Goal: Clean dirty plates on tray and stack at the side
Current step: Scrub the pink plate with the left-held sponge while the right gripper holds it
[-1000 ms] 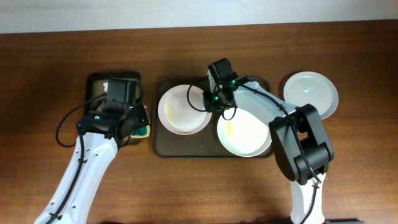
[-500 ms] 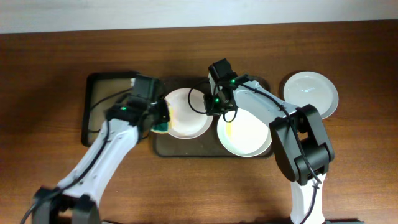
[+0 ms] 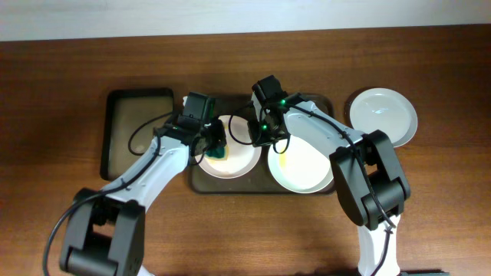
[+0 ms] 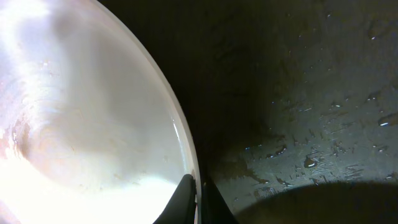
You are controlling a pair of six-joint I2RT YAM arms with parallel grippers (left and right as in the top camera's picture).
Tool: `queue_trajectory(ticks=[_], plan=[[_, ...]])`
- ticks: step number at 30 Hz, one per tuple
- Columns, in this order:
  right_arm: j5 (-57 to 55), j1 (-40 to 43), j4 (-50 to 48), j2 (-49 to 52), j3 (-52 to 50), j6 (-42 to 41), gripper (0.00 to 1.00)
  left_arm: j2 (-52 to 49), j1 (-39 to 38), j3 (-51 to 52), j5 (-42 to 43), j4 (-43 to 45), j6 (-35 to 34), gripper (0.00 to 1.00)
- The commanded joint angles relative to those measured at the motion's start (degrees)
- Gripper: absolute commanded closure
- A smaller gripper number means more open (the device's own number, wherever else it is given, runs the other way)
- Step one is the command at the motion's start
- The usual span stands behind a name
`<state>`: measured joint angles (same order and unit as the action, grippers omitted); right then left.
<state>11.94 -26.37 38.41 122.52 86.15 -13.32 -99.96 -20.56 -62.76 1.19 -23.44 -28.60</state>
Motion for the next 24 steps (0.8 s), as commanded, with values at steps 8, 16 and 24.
queue_trajectory(ticks=[8,16,24], plan=[[-1.68,-1.01,1.22,1.55,-1.42,-0.68,0.96,-7.91,-0.07,-0.07,3.72,2.86,-6.75,1.00],[-2.12,-1.01,0.90,1.55,-1.42,-0.66,0.96,-14.97,0.04,-0.07,-2.75,2.43,1.60,1.00],[-3.61,-1.01,0.81,1.57,-1.79,-0.68,0.96,-8.39,0.09,-0.09,-26.97,-5.03,4.72,1.00]])
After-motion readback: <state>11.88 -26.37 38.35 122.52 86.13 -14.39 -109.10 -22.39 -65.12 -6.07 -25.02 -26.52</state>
